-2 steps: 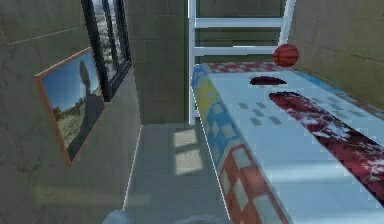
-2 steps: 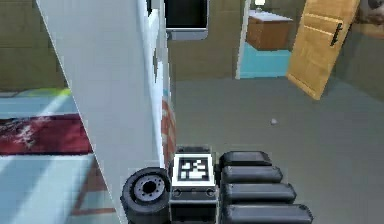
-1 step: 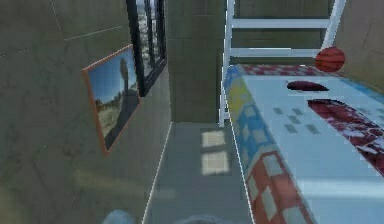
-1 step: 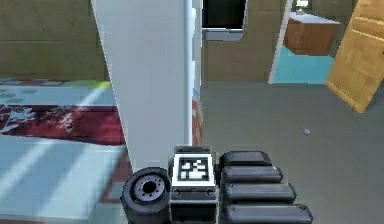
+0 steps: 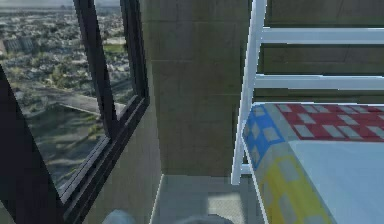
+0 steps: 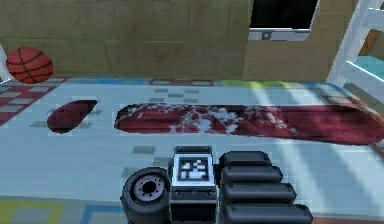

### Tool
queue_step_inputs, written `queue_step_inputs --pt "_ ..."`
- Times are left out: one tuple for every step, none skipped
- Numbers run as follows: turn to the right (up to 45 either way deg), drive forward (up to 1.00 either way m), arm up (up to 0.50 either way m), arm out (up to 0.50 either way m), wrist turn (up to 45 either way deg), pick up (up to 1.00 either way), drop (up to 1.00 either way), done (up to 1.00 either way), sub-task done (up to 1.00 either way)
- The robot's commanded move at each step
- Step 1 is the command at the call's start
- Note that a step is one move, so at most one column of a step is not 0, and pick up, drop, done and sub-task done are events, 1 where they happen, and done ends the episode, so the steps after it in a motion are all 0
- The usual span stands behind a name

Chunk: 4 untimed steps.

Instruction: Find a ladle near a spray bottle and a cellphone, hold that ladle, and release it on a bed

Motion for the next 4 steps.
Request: queue_step_inputs --pt "-3.0 0.00 0.00 0.00 0.0 0.00 0.00 0.00 0.00" --pt "0.0 0.25 0.00 0.00 0.0 0.00 0.00 0.00 0.00" --pt "12.0 0.00 0.00 0.00 0.0 0.00 0.00 0.00 0.00" --pt "0.0 0.00 0.00 0.42 0.0 0.00 0.00 0.00 0.00"
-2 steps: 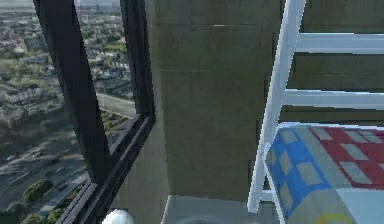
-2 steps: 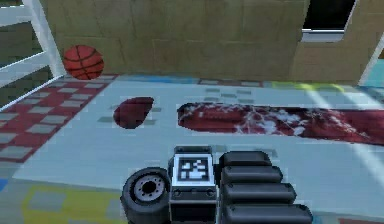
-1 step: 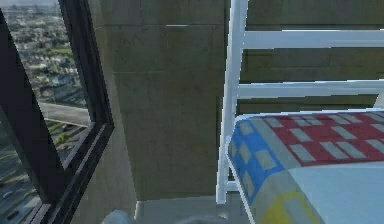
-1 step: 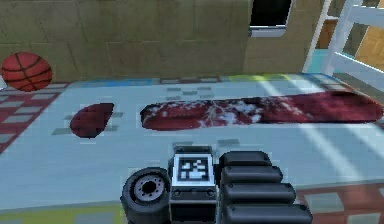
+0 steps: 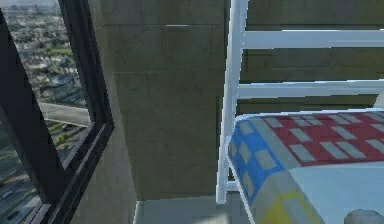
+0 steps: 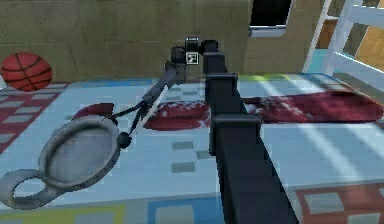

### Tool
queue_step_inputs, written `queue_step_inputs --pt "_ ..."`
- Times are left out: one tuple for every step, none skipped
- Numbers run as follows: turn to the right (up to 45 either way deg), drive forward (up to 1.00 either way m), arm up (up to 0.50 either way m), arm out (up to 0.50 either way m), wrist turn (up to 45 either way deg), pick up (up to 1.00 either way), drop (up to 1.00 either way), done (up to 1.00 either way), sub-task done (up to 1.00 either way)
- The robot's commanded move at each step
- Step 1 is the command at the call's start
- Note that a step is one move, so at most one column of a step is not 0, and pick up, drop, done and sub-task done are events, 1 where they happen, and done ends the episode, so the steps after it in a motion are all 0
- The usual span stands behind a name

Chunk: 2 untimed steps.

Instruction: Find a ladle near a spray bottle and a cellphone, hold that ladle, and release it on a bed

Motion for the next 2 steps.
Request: queue_step_inputs --pt "0.0 0.00 0.00 0.00 45.0 0.00 0.00 0.00 0.00" --pt "0.0 0.00 0.00 0.00 45.0 0.00 0.00 0.00 0.00"
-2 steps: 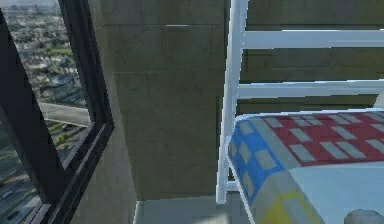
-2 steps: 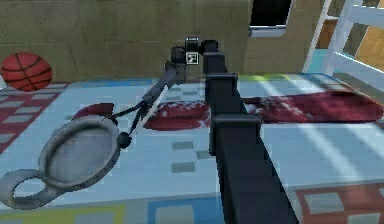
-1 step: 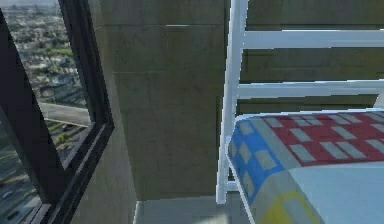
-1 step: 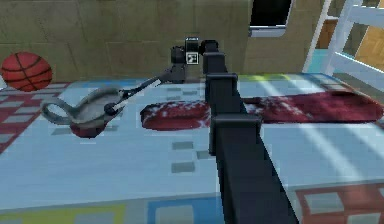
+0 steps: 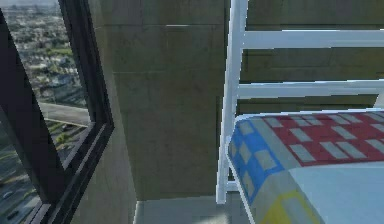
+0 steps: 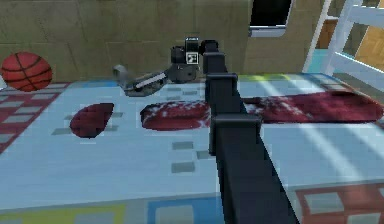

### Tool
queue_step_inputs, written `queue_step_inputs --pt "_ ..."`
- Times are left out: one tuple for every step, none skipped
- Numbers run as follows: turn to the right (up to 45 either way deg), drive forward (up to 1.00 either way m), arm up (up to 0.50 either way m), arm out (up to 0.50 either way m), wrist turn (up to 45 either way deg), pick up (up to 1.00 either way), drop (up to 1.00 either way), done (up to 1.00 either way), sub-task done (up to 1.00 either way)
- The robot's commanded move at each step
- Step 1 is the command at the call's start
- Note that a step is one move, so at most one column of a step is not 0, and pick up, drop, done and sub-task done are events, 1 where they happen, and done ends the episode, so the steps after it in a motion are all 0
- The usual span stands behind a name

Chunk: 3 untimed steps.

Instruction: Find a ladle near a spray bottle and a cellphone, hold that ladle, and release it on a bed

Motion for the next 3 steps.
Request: queue_step_inputs --pt "0.0 0.00 0.00 0.00 24.0 0.00 0.00 0.00 0.00" --pt "0.0 0.00 0.00 0.00 0.0 0.00 1.00 0.00 0.00" --pt "0.0 0.00 0.00 -0.10 0.0 0.00 0.00 0.00 0.00"
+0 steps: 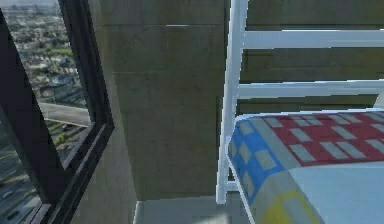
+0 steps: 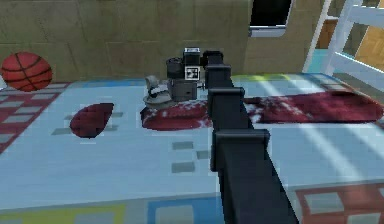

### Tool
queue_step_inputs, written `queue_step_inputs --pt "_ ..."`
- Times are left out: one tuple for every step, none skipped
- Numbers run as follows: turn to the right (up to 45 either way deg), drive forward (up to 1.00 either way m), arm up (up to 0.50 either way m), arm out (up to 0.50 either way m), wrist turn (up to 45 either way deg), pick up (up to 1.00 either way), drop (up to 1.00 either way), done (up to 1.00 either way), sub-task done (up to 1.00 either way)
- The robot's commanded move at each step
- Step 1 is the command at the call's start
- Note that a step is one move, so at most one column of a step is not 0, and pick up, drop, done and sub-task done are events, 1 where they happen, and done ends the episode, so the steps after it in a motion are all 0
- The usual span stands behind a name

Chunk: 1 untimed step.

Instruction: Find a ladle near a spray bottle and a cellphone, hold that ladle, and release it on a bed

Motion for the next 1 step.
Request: queue_step_inputs --pt "0.0 0.00 0.00 0.00 0.0 0.00 0.00 1.00 0.00"
